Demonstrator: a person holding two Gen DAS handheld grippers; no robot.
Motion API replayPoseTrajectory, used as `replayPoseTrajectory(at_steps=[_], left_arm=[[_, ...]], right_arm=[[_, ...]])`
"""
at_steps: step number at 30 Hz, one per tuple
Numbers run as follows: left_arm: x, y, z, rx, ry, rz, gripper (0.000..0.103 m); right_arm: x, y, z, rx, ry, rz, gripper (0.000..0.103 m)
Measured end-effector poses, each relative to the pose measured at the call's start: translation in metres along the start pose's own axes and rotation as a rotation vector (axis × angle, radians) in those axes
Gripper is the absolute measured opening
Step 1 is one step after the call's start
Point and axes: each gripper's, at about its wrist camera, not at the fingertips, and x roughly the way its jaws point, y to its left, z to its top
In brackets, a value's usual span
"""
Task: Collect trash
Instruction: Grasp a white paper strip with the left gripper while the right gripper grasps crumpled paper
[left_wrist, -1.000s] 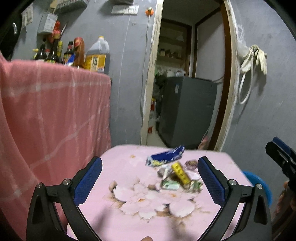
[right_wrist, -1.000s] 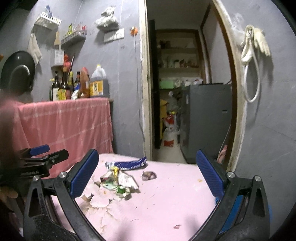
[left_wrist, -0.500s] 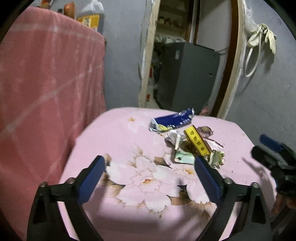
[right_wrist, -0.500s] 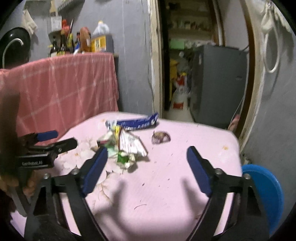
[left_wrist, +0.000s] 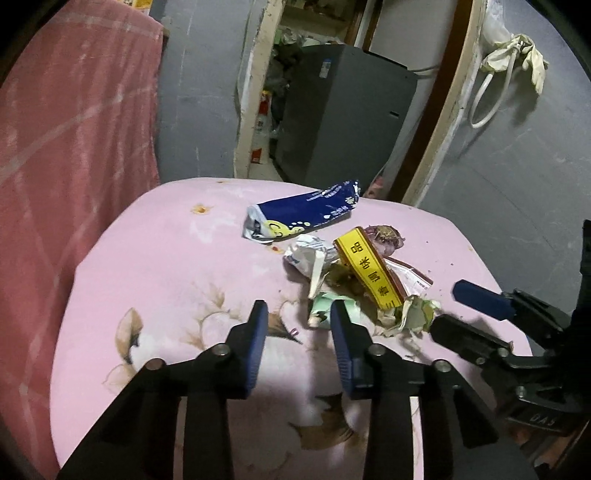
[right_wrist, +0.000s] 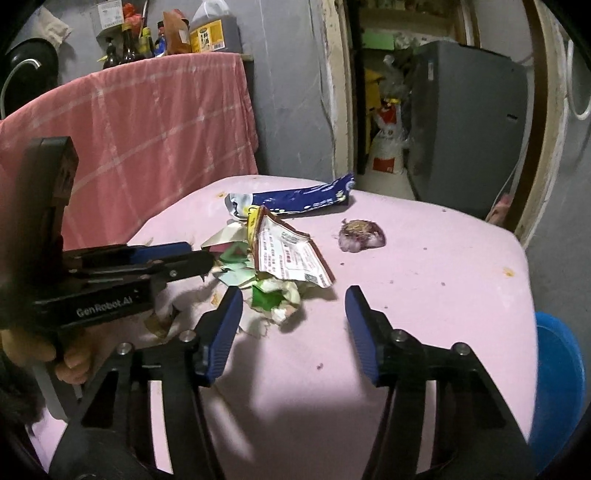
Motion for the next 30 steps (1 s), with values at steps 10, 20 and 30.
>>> replayPoseTrajectory(at_steps=[10, 20, 30], left_arm=[[0.009, -0.008, 0.007, 0.022, 0.022, -0.005, 0.003], [-0.009, -0.013, -0.007, -0.012, -0.002, 0.013, 0.001], [-0.048, -0.041, -0.024, -0.008, -0.082, 0.012, 0.001]], right_arm=[[0.013, 0.008, 0.001, -0.019, 0.051, 0.011, 0.023], [-0.009, 0.005, -0.013, -0.028, 0.044, 0.016, 0.012], [-0.055, -0.001, -0.033, -0.012, -0.043, 0.003, 0.011]])
